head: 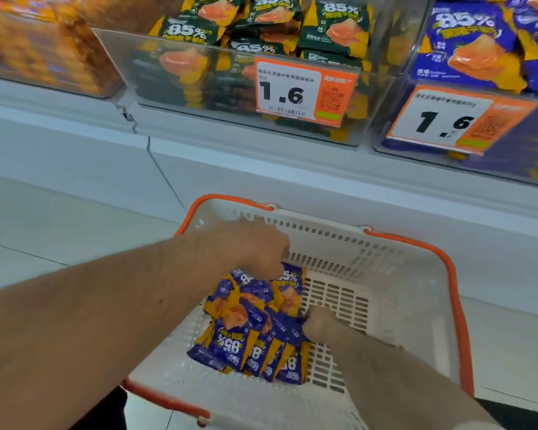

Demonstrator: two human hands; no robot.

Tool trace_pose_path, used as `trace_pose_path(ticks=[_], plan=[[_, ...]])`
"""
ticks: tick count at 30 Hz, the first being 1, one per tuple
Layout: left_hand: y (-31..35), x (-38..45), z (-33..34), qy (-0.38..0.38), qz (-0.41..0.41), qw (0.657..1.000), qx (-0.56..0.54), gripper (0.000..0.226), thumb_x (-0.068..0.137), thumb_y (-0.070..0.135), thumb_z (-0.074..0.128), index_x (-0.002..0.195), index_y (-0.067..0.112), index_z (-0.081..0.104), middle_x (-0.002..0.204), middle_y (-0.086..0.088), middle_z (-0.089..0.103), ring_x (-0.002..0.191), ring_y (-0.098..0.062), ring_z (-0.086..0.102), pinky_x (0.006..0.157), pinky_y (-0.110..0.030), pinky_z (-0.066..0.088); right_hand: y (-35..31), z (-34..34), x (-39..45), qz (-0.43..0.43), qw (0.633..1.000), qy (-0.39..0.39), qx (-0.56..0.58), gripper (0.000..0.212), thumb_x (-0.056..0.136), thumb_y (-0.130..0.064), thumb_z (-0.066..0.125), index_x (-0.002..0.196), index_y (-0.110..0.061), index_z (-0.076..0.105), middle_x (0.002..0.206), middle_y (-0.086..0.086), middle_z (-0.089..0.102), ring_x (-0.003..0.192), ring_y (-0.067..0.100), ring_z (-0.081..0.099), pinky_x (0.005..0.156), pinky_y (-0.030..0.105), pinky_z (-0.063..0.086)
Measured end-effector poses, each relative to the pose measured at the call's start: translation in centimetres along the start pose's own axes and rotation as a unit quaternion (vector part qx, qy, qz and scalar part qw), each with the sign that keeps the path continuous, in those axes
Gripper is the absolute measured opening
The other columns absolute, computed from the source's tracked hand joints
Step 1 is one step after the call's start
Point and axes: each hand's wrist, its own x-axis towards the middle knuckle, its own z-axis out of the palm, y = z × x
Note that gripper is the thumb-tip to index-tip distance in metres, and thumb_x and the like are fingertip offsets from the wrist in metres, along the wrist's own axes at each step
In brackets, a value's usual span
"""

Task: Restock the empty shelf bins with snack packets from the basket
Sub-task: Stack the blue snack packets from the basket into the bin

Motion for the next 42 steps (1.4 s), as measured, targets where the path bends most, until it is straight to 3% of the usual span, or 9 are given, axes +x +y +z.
trace_pose_path(ticks=[8, 13, 20, 23, 26, 31, 33, 36, 42], plan=[[0.6, -0.1, 0.0, -0.004, -0.007, 1.0, 0.001, 0.043, 0.095, 0.034, 0.048, 0.137, 0.027, 0.046, 0.136, -0.001, 0.051, 0.115, -0.024, 0.052, 0.097, -0.039, 0.047, 1.6, 0.9, -0.5, 0.007, 0.997, 0.059, 0.042, 0.004, 0.087, -0.011, 0.058, 0.089, -0.014, 0.056, 0.09, 0.006, 0.063, 0.089, 0.022, 0.063, 0.065, 0.029, 0.046], [1.1, -0.2, -0.2, -0.008, -0.001, 1.0, -0.01, 0.041, 0.096, 0.028, 0.047, 0.137, 0.023, 0.046, 0.135, -0.001, 0.051, 0.107, -0.022, 0.053, 0.084, -0.032, 0.045, 3.2, -0.1, -1.6, 0.0, 0.993, 0.121, -0.01, 0.014, 0.093, -0.015, 0.049, 0.1, -0.015, 0.061, 0.106, 0.006, 0.066, 0.098, 0.025, 0.062, 0.071, 0.027, 0.043], [1.6, -0.6, -1.0, 0.011, 0.015, 1.0, -0.012, 0.031, 0.095, 0.026, 0.046, 0.124, 0.017, 0.054, 0.127, -0.006, 0.058, 0.083, -0.017, 0.057, 0.07, -0.028, 0.043, 2.8, -4.7, -5.0, -0.054, 0.993, 0.104, -0.017, 0.013, 0.09, -0.005, 0.046, 0.084, -0.016, 0.048, 0.088, 0.003, 0.053, 0.083, 0.021, 0.048, 0.068, 0.025, 0.036], [2.0, -1.2, -1.8, 0.023, 0.02, 0.999, -0.032, 0.037, 0.096, 0.029, 0.046, 0.129, 0.014, 0.052, 0.131, -0.009, 0.056, 0.102, -0.023, 0.06, 0.081, -0.035, 0.048, 1.9, -8.7, -8.1, -0.069, 0.99, 0.125, -0.005, 0.028, 0.091, -0.001, 0.046, 0.072, -0.021, 0.04, 0.075, 0.0, 0.045, 0.071, 0.016, 0.043, 0.064, 0.027, 0.034], [2.1, -2.0, -2.5, 0.031, 0.016, 0.996, -0.079, 0.05, 0.097, 0.035, 0.048, 0.143, 0.017, 0.04, 0.143, -0.006, 0.046, 0.121, -0.023, 0.052, 0.098, -0.035, 0.045, 0.7, -12.8, -12.1, -0.087, 0.984, 0.155, -0.007, 0.019, 0.084, 0.001, 0.055, 0.08, -0.016, 0.048, 0.083, 0.005, 0.054, 0.074, 0.021, 0.051, 0.058, 0.03, 0.038], [1.7, -3.4, -3.6, 0.045, -0.015, 0.978, -0.206, 0.077, 0.092, 0.053, 0.055, 0.15, 0.012, 0.025, 0.15, -0.007, 0.038, 0.128, -0.025, 0.046, 0.102, -0.037, 0.041, -0.8, -17.5, -18.7, -0.152, 0.959, 0.218, 0.101, 0.028, 0.071, 0.002, 0.068, 0.077, -0.02, 0.052, 0.089, 0.014, 0.065, 0.084, 0.036, 0.068, 0.071, 0.05, 0.056], [1.7, -4.1, -4.4, 0.05, -0.026, 0.961, -0.272, 0.086, 0.087, 0.064, 0.056, 0.146, 0.007, 0.029, 0.146, -0.01, 0.042, 0.12, -0.025, 0.048, 0.09, -0.035, 0.043, -1.3, -18.6, -21.3, -0.181, 0.939, 0.24, 0.167, 0.028, 0.075, 0.01, 0.062, 0.079, -0.015, 0.051, 0.088, 0.023, 0.064, 0.076, 0.04, 0.069, 0.067, 0.052, 0.055], [1.1, -5.2, -5.6, 0.072, -0.04, 0.913, -0.399, 0.065, 0.085, 0.061, 0.061, 0.123, 0.013, 0.038, 0.129, -0.012, 0.053, 0.105, -0.025, 0.057, 0.08, -0.04, 0.048, -2.0, -19.4, -24.4, -0.218, 0.903, 0.255, 0.269, 0.034, 0.08, 0.019, 0.054, 0.089, -0.012, 0.044, 0.084, 0.015, 0.06, 0.062, 0.029, 0.067, 0.06, 0.041, 0.054], [1.6, -6.9, -6.3, 0.175, 0.058, 0.73, -0.658, 0.021, 0.088, 0.008, 0.07, 0.102, 0.019, 0.059, 0.102, -0.004, 0.071, 0.087, -0.02, 0.068, 0.077, -0.039, 0.057, -2.8, -19.2, -27.1, -0.256, 0.827, 0.308, 0.394, 0.038, 0.084, 0.018, 0.054, 0.09, -0.013, 0.034, 0.105, 0.019, 0.057, 0.076, 0.032, 0.069, 0.074, 0.05, 0.059]])
